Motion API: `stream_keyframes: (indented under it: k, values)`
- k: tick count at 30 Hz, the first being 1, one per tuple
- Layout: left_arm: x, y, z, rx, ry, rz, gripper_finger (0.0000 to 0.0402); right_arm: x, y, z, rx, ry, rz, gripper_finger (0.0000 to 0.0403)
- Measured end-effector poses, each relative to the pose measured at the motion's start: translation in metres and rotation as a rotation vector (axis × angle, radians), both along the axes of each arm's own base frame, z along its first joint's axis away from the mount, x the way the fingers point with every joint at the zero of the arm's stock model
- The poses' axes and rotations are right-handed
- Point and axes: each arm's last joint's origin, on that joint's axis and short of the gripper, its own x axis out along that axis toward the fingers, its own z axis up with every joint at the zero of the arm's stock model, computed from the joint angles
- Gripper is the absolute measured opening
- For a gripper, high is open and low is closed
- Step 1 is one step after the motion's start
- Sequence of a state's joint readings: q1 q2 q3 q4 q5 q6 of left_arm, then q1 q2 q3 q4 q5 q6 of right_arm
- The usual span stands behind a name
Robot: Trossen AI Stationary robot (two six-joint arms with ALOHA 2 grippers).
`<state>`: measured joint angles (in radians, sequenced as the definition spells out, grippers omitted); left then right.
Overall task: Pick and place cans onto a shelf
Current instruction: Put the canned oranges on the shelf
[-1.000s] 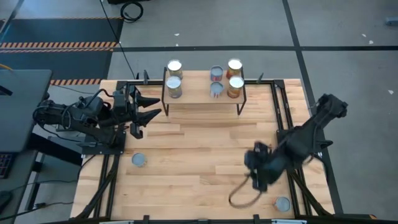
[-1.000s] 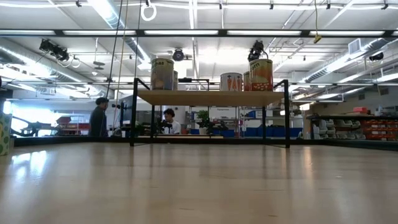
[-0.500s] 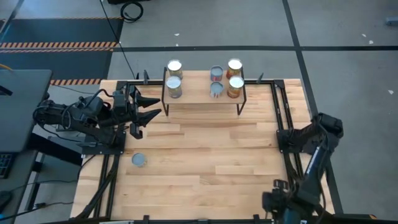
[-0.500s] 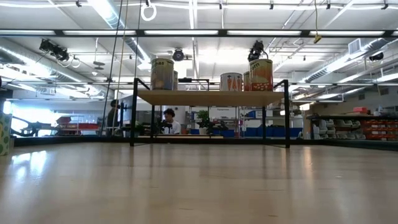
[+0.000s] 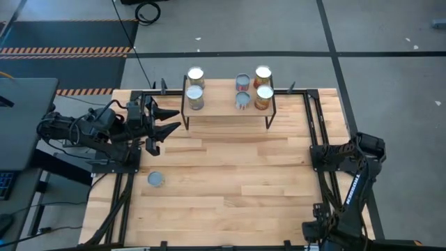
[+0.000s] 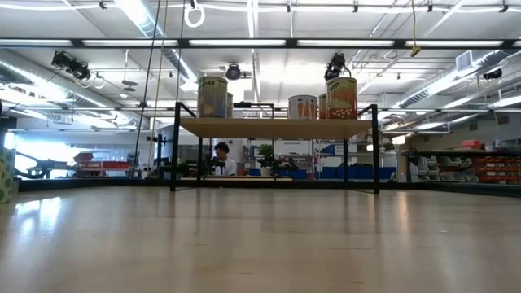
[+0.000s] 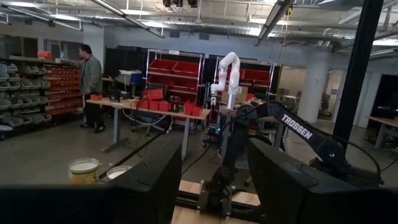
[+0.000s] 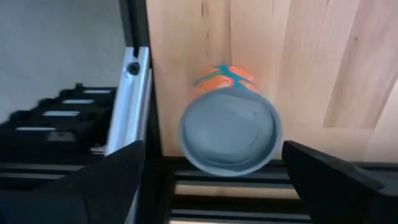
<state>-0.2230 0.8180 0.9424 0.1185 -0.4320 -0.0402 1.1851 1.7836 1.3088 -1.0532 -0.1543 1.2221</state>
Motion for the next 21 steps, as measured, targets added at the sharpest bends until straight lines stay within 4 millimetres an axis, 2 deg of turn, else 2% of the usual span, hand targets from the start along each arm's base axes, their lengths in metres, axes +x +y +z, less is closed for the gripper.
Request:
stream_keyframes:
  k: [12, 16, 21]
  values:
    - [0.0, 0.0, 0.0, 0.0, 0.0, 0.0, 0.0188, -0.008, -0.016, -0.039, -0.018, 0.069, 0.044, 0.0383]
    - [0.0, 0.0, 0.0, 0.0, 0.0, 0.0, 0.0188, 0.01, -0.024, -0.041, -0.029, 0.009, 0.01, 0.0372]
    - [0.0, 0.0, 0.0, 0.0, -0.001, 0.0, 0.0188, 0.048, -0.043, -0.041, -0.04, -0.066, -0.006, 0.0333]
